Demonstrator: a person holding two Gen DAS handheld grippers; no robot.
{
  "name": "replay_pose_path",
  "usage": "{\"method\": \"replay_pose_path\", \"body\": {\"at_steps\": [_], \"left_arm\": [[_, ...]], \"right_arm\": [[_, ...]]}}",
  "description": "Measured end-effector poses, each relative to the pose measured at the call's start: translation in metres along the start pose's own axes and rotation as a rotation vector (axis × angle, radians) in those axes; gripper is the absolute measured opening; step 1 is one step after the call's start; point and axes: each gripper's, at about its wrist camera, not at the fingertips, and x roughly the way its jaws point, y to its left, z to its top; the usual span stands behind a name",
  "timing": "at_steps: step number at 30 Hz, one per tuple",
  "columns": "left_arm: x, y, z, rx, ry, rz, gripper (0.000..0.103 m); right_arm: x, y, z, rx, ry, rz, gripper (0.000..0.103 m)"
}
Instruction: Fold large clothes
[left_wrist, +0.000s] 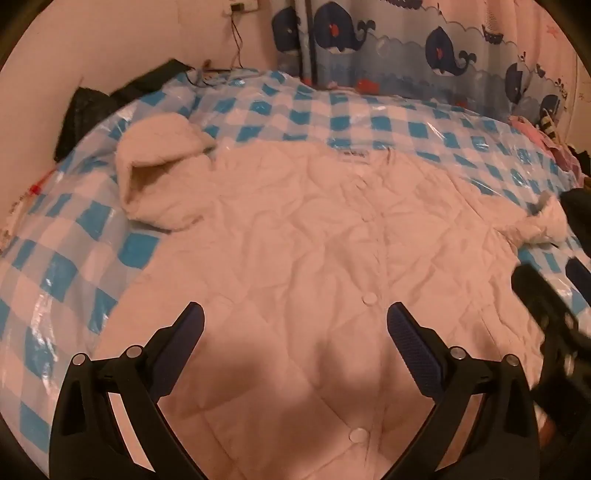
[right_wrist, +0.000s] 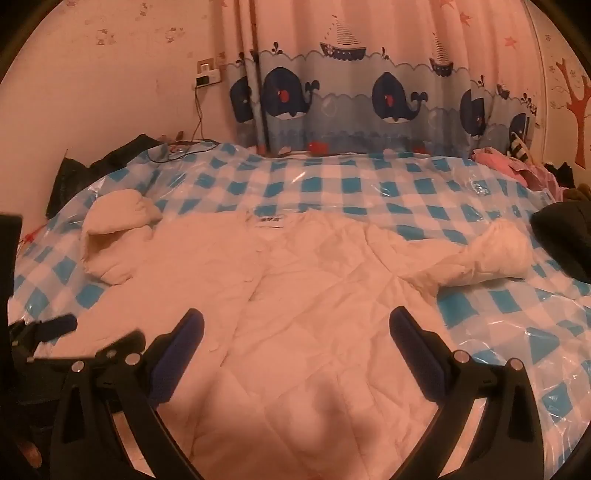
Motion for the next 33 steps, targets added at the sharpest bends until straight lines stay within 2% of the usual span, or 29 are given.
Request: {"method": "replay_pose_path", "body": {"at_steps": [2,5,7,10,16,24,33], "left_arm": [[-0.001,0.008,-0.004,-0.021,0.012,-0.011,0.096],[0.003,0.010,-0.004,-0.008,0.012,0.017,0.096],[0.005,0.004,-0.002,0.025,0.000,0.082,0.096],[0.005,-0.002,-0.004,0.049,0.002,0.114,0.096],[0.009,0.007,-0.007,0.033,0.008,0.073,0.096],[0.013,0.018,-0.012,-0.077,0.038,-0.023,0.096],[0.012,0.006,-0.012,-0.010,0.034,0.031,0.096]], "right_arm": [[-0.002,0.003,-0.001,-0.007,-0.003,-0.015,0.097],[0.003,0.007,-0.006,-0.019,0.018,-0.024,0.097],[0.009,0.008,-0.007,-0.012,0.038,-0.023,0.097],[0.013,0.004,-0.011,-0.014,0.046,-0.029,0.097],[0.017,0.005,-0.012,-0.024,0.062,-0.037,0.097],[0.016,0.007,-0.013,-0.039,0.062,-0.017,0.097],[0.017,0.007,-0.013,-0.047,0.065,-0.027,0.097]]}}
